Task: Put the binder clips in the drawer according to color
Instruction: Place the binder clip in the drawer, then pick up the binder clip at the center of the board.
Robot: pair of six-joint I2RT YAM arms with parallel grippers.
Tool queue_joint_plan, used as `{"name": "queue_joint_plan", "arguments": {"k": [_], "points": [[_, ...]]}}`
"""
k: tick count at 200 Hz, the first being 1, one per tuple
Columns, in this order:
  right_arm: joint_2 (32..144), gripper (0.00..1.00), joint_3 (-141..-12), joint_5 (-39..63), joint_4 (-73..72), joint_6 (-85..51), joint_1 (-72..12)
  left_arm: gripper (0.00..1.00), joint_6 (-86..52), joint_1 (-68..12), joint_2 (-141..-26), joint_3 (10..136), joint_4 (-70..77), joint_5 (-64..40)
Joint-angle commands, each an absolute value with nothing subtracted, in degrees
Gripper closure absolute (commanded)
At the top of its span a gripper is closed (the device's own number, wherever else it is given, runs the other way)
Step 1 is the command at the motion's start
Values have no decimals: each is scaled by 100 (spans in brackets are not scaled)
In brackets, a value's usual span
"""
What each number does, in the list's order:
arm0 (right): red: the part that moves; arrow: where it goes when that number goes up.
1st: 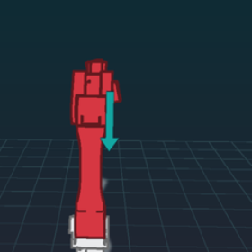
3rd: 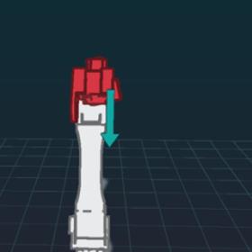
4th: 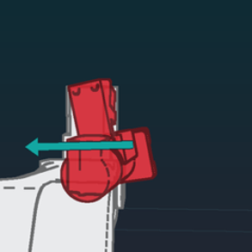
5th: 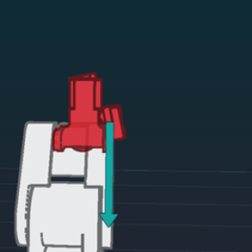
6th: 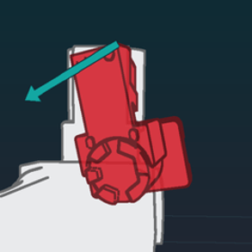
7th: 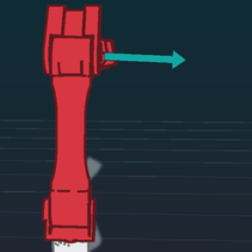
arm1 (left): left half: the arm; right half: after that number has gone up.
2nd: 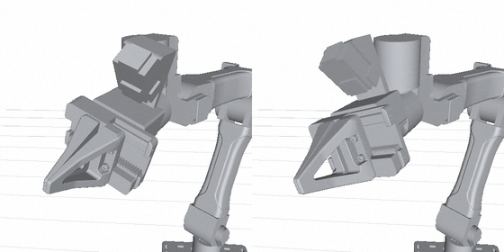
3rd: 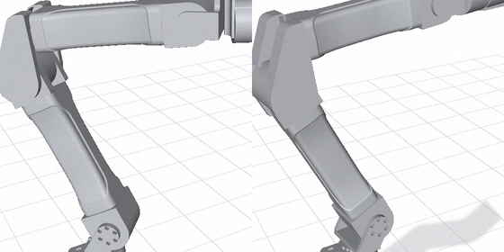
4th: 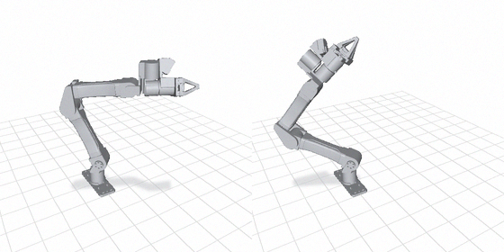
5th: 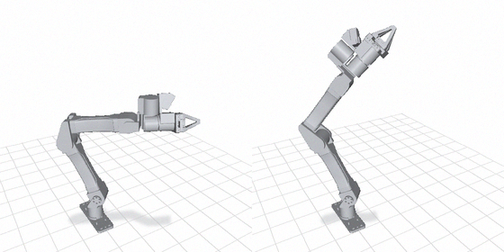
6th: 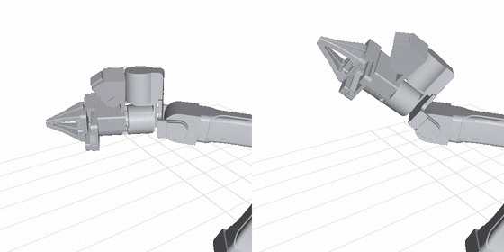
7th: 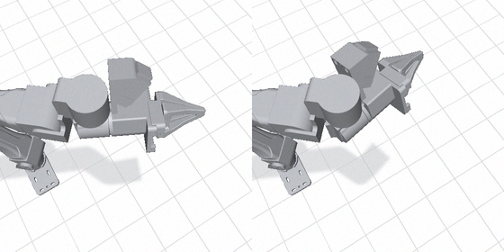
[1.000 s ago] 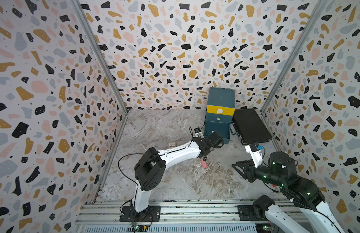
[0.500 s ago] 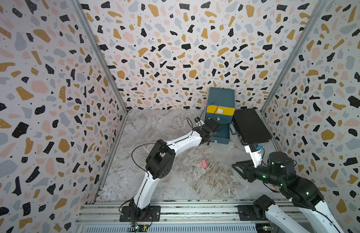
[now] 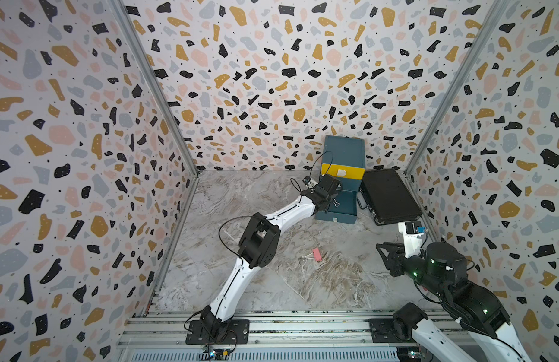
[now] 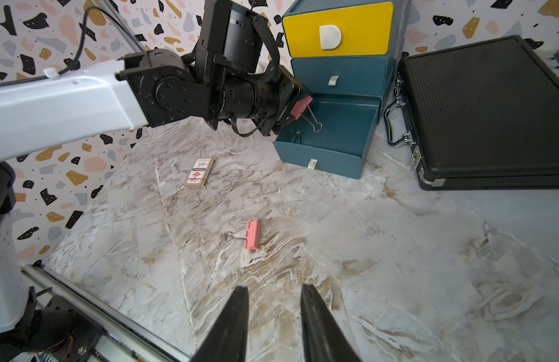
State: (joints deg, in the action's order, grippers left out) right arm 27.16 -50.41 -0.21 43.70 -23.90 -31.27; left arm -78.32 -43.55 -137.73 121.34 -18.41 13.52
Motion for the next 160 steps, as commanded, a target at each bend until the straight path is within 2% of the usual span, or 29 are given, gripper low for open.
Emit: {"name": "queue_joint_plan", "arguments": {"k": [1, 17, 31, 50, 56, 86, 101, 115, 141, 160], "points": [[2955, 67, -5171, -169, 3994, -2237, -3148, 55, -7919, -4334, -13895, 12304, -1787, 1200], [3014, 67, -5202, -84, 3938, -2258, -3147, 46, -7902, -4305, -13954, 12380, -1756, 1057], [3019, 67, -5203, -38, 3946, -2259, -3154, 29, -7875, -4283, -14010, 12482, -1767, 887], [2980, 67, -5162, 8, 3955, -2289, -3147, 11, -7858, -4262, -13894, 12400, -1789, 726], [2967, 67, -5160, 22, 3971, -2301, -3150, 8, -7819, -4263, -13799, 12307, -1775, 712], [2983, 66, -5176, 146, 4038, -2295, -3147, 6, -7349, -4280, -12923, 11413, -1632, 966], [3061, 65, -5264, 289, 4173, -2294, -3147, 7, -6764, -4288, -12550, 11255, -2070, 963], [3102, 65, -5332, 499, 4297, -2322, -3147, 7, -5780, -4272, -12147, 10951, -2230, 718], [3123, 64, -5424, 933, 4507, -2355, -3147, 9, -3800, -4253, -11236, 9590, -1685, -248], [3163, 63, -5530, 1169, 4698, -2340, -3149, 10, -2423, -4224, -10843, 9142, -2216, -759]]}}
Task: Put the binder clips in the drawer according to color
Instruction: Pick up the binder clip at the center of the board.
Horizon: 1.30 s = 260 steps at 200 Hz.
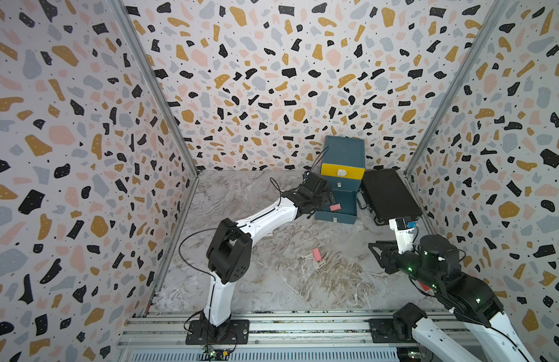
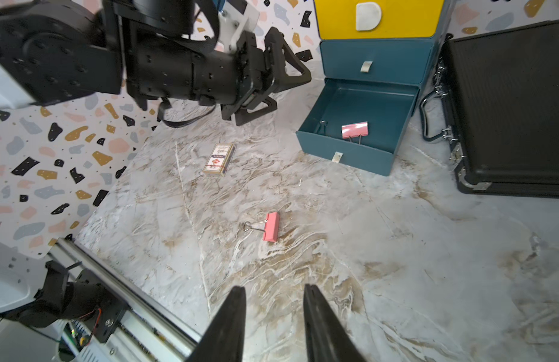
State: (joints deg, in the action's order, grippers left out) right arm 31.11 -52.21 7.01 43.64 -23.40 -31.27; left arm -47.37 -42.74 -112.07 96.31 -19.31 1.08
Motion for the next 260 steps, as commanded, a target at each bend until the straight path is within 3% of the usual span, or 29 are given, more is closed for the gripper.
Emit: {"name": "queue_joint_plan", "arguments": {"k": [1, 37, 83, 183, 260], "points": [[3164, 62, -5533, 1187, 4709, -2335, -3148, 10, -2336, -4226, -10831, 9128, -2242, -797], [3249, 61, -5599, 1729, 4856, -2456, -3148, 11, 284, -4217, -10803, 9039, -3796, -1446], [2857, 59, -5294, 1835, 4915, -2898, -3151, 9, 2351, -4386, -10519, 8097, -3885, -1536], [2848, 58, -5164, 1874, 4913, -3091, -3147, 3, 3200, -4757, -10784, 7426, -2817, -1250], [2839, 58, -5055, 1893, 4917, -3083, -3155, 9, 2987, -4973, -11380, 7858, -2732, -1174]]}}
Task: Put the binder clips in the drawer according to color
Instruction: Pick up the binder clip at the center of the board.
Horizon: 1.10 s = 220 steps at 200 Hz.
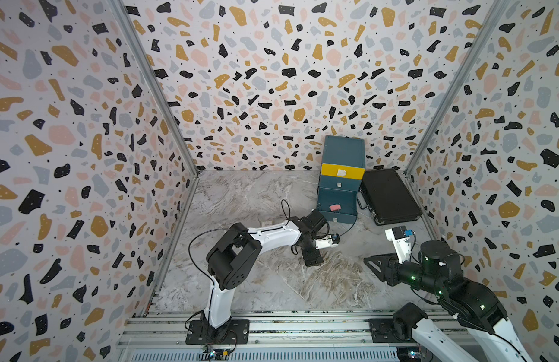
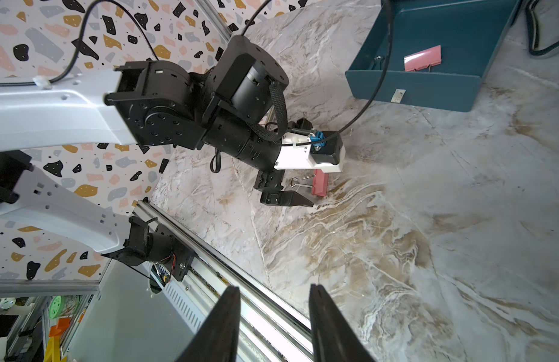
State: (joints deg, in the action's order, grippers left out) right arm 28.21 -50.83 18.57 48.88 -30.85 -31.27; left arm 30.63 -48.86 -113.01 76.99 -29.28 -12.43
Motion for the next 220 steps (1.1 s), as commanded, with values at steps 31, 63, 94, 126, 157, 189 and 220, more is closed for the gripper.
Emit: {"name": "queue_joint_plan", "arguments": {"k": [31, 63, 94, 126, 157, 189, 220], "points": [[2834, 63, -5003, 1911, 4917, -3084, -3147, 23, 2856, -5033, -11628, 7964, -2597, -1025], [2813, 64, -5003, 1905, 4920, -3089, -3152, 52, 2665, -5048, -11777, 8031, -2447, -885], [2795, 64, -4956, 1865, 4919, -3100, -3147, 66, 2588, -5047, -11694, 8044, -2444, -783], [2821, 64, -4953, 1839, 4914, -3066, -3147, 71, 2354, -5014, -11547, 8162, -2458, -737], [2803, 64, -4975, 1730, 4919, -3061, -3147, 71, 1473, -4883, -11382, 8382, -1980, -907], [2817, 64, -4975, 1688, 4905, -3041, -3148, 73, -180, -4572, -11640, 8818, -913, -1227], [2760, 64, -4943, 1639, 4914, -3047, -3147, 75, -1647, -4359, -12075, 9418, -11, -935]]}}
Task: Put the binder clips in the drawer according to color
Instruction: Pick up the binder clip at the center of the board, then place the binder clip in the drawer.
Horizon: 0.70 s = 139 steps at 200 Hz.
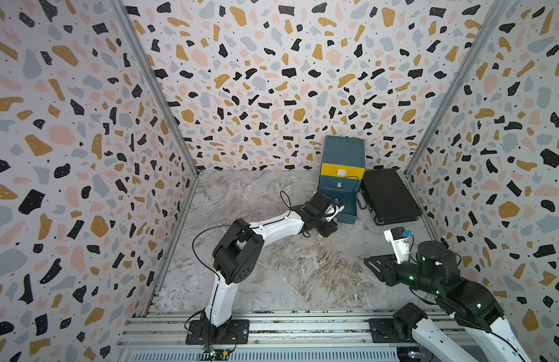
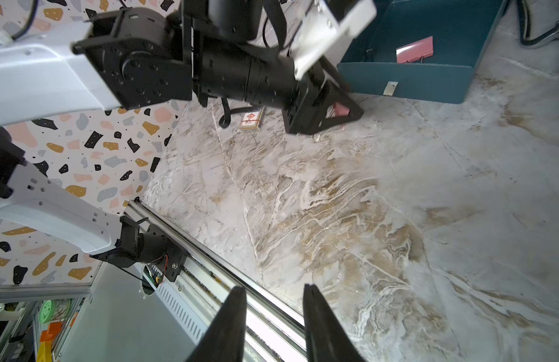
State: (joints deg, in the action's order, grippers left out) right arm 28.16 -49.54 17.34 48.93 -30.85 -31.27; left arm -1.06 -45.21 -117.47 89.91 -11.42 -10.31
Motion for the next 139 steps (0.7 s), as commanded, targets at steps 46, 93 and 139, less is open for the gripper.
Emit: {"name": "queue_joint_plan", "arguments": {"k": [46, 93, 139], "points": [[2753, 64, -4816, 1585, 4914, -3067, -3149, 80, -3993, -4001, -12863, 10071, 1451, -308], [2270, 68, -4746, 628, 4524, -3105, -3151, 81, -4752, -3888, -13510, 11045, 985, 88], [2648, 71, -4993, 391, 4118, -2848, -3147, 81, -5185, -3850, -13571, 10907, 987, 64]]}}
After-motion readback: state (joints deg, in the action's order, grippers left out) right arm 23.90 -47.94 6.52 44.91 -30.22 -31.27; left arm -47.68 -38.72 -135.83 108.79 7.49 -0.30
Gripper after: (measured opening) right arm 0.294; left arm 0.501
